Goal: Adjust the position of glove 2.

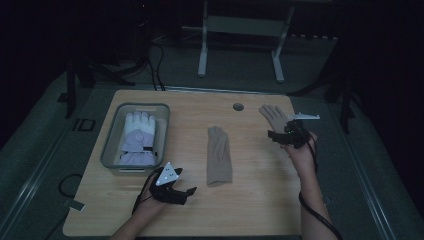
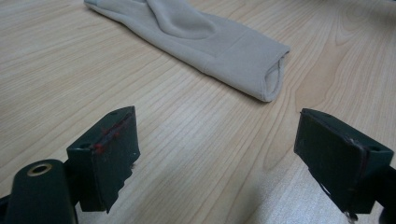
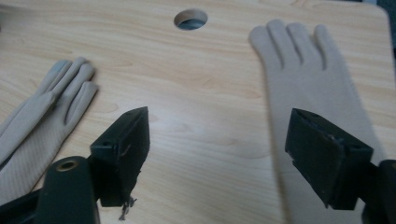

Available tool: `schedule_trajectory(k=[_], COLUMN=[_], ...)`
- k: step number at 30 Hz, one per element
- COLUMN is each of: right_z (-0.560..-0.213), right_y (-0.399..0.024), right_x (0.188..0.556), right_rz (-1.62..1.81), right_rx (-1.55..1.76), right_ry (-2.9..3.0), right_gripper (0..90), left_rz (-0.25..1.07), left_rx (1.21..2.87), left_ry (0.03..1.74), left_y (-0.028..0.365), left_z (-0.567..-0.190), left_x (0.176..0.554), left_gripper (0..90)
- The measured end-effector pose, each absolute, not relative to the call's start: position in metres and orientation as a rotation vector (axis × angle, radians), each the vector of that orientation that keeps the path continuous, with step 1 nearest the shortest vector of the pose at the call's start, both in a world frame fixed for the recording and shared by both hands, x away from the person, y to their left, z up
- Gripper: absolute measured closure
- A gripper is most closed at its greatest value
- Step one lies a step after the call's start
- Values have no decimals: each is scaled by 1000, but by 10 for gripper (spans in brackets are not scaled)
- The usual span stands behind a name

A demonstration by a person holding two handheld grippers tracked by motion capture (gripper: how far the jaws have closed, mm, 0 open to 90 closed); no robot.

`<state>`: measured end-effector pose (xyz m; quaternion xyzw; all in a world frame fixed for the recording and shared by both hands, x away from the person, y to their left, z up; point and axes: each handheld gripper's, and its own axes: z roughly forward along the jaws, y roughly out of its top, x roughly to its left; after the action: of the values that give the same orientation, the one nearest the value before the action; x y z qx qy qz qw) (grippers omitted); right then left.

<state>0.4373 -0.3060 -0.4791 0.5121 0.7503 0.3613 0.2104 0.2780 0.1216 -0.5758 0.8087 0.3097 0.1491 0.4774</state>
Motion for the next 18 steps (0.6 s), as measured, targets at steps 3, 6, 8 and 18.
schedule_trajectory(k=[3,6,8,18], right_z=[-477,-476,-477,-487], right_y=[-313,-321,-326,-345], right_x=[443,450,456,482], right_rz=[980,959,945,892], right_rx=[1422,1427,1435,1478], right_ry=[2079,2076,2068,2056], right_gripper=[231,232,251,308], left_rz=[364,363,363,359], left_rx=[1978,1980,1980,1984], left_ry=[758,758,758,753], left_y=[122,122,121,121], left_z=[-576,-576,-576,-576], left_x=[278,278,278,278], left_gripper=[142,142,142,142])
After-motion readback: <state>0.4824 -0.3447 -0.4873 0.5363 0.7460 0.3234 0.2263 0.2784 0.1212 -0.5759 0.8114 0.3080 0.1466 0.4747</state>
